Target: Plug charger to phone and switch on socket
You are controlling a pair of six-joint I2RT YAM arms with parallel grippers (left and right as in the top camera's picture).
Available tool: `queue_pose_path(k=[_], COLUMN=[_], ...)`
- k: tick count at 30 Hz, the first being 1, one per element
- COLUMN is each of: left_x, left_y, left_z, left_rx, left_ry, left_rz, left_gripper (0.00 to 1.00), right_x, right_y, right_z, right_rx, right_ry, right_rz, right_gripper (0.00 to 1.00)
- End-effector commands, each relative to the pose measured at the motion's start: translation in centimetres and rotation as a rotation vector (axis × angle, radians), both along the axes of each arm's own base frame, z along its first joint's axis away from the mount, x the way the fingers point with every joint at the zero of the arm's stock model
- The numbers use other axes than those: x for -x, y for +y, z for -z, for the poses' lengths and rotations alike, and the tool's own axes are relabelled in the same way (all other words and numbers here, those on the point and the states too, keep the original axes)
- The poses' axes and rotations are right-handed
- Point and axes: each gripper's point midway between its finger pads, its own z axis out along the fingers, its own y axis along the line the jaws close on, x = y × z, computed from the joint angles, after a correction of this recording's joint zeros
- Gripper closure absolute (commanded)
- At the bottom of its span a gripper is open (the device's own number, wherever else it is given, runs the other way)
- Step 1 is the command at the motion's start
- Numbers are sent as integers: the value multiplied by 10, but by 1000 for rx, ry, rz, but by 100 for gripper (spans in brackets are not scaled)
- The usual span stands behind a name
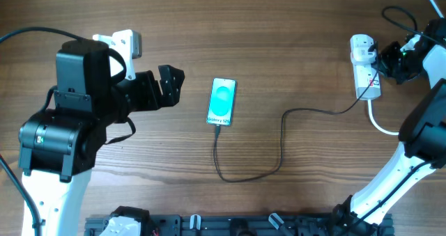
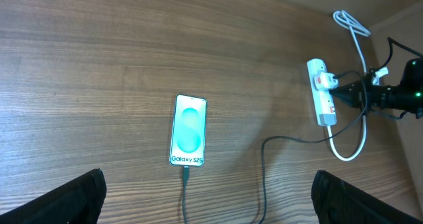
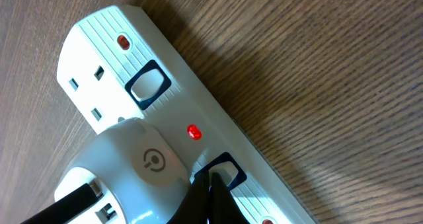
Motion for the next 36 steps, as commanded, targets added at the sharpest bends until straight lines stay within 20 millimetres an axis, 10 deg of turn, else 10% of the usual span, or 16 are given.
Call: queue_pose_path(k=[1, 3, 8, 12, 16, 20, 27, 29, 32, 36], left_x=[-2, -2, -2, -2, -2, -2, -2, -2, -2, -2], left_y=[2, 2, 2, 2, 2, 2, 2, 2, 2, 2], left_z=[2, 2, 2, 2, 2, 2, 2, 2, 2, 2], left_rx=[-9, -9, -9, -9, -9, -9, -9, -9, -9, -9], left_ry=[3, 3, 3, 3, 3, 3, 3, 3, 3, 3], left_rz=[-4, -4, -4, -4, -4, -4, -4, -4, -4, -4], left_gripper=[0, 0, 0, 0, 0, 0, 0, 0, 0, 0], right_x=[15, 20, 30, 50, 94, 142, 223, 238, 258, 263], right_y=[-8, -28, -48, 10, 95, 159, 162, 163, 169, 170], right_z=[12, -13, -160, -287, -364, -377, -339, -335, -319, -314], right_rx=[-35, -40, -16, 8, 97, 206, 418, 412, 364, 350], right_ry=[59, 24, -311, -626, -818, -806, -494, -462, -373, -338], right_rz=[71, 146, 156, -41, -316, -482, -397, -400, -417, -422], right_gripper=[96, 95, 96, 95, 94, 94, 89, 66, 0, 0])
